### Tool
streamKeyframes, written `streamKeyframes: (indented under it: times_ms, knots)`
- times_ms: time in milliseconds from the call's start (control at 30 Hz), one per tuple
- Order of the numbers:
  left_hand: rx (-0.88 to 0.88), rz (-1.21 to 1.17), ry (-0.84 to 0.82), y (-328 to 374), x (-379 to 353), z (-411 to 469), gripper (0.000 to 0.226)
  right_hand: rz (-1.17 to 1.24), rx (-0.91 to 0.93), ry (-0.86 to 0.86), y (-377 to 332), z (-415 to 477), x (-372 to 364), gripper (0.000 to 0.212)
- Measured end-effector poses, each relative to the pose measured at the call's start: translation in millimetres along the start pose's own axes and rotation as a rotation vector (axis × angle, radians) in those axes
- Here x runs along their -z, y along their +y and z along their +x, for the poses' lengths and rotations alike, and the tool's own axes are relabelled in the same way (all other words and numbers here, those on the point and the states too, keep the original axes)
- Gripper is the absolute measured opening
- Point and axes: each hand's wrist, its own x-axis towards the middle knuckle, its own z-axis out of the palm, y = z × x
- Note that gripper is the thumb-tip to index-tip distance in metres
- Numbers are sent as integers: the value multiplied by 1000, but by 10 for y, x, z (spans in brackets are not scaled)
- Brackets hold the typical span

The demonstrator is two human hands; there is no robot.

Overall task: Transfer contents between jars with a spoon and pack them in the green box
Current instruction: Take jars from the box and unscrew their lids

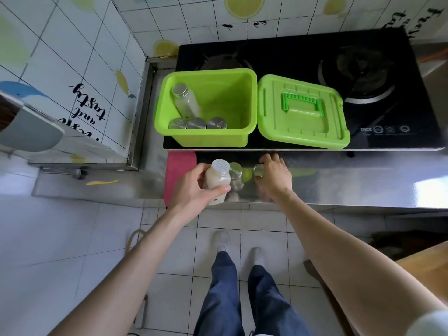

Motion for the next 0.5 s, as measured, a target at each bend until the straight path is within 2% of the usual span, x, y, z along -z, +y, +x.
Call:
streamKeyframes:
  times_ms: [233,367,500]
  knots:
    - [-11,16,-4,41,24,-45,46,23,-25,14,9,-96,69,54]
    - [-15,20,6,113,45,-78,44,68,-6,86,-28,-215,239,38]
    - [-41,42,22,193,43,-109,44,135,125,66,-222,-317,548,21]
